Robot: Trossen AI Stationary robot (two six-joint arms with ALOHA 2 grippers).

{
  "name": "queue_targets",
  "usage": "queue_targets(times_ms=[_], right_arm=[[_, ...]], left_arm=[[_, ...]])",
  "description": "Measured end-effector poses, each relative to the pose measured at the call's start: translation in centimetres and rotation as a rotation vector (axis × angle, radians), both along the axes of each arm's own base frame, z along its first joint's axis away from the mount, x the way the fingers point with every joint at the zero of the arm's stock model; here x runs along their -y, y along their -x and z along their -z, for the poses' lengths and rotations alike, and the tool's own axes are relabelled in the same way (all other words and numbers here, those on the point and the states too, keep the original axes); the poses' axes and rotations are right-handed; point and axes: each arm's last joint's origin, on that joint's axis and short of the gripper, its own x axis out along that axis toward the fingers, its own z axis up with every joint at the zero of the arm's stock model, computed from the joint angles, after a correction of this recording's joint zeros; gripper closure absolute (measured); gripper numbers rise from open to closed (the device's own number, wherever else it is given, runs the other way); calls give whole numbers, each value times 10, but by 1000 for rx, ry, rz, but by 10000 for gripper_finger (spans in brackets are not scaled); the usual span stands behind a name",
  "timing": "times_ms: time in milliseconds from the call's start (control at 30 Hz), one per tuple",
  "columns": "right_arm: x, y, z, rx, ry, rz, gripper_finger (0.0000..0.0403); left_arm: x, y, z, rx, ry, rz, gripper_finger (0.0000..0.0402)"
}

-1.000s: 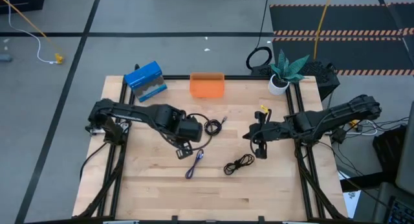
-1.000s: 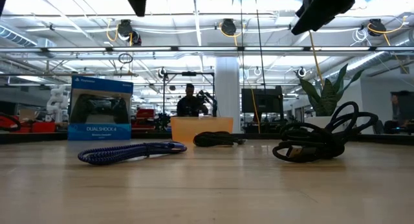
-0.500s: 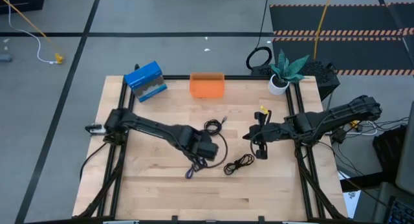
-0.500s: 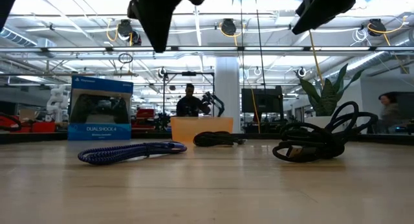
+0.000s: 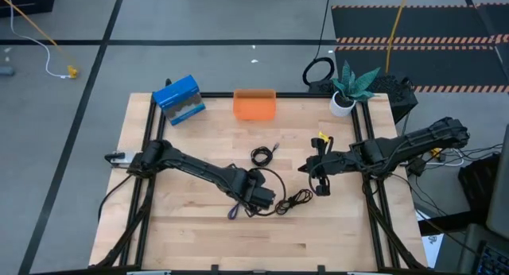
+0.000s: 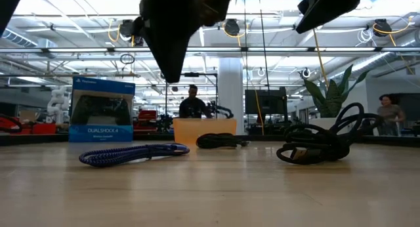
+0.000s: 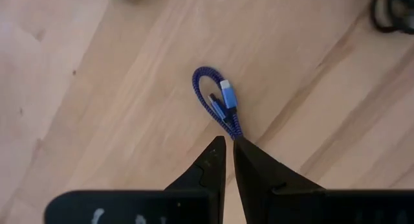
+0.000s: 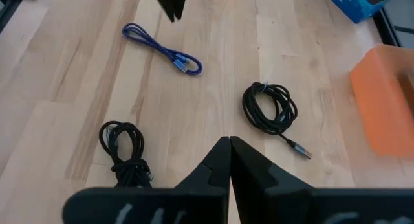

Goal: Pick and place USB-C Cables
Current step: Put the blue charger cable into the orange bin

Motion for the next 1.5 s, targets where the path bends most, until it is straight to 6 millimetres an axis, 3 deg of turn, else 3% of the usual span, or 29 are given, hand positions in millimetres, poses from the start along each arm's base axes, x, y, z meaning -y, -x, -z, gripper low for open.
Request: queue_targets(times_ms=[267, 767, 1200, 1500], right_arm=[[0, 0, 0, -1, 0, 0, 403], [0, -1, 0, 6, -11, 8, 403], [0, -1, -1, 11, 15, -17, 403], [-1, -4, -4, 54, 27, -37, 403]], left_arm=[[11, -2, 22, -39, -13, -91, 358], [29, 4, 55, -33, -10, -211, 260], [28, 10, 86, -20, 8, -259, 256], [27, 12, 90, -13, 10, -250, 256]])
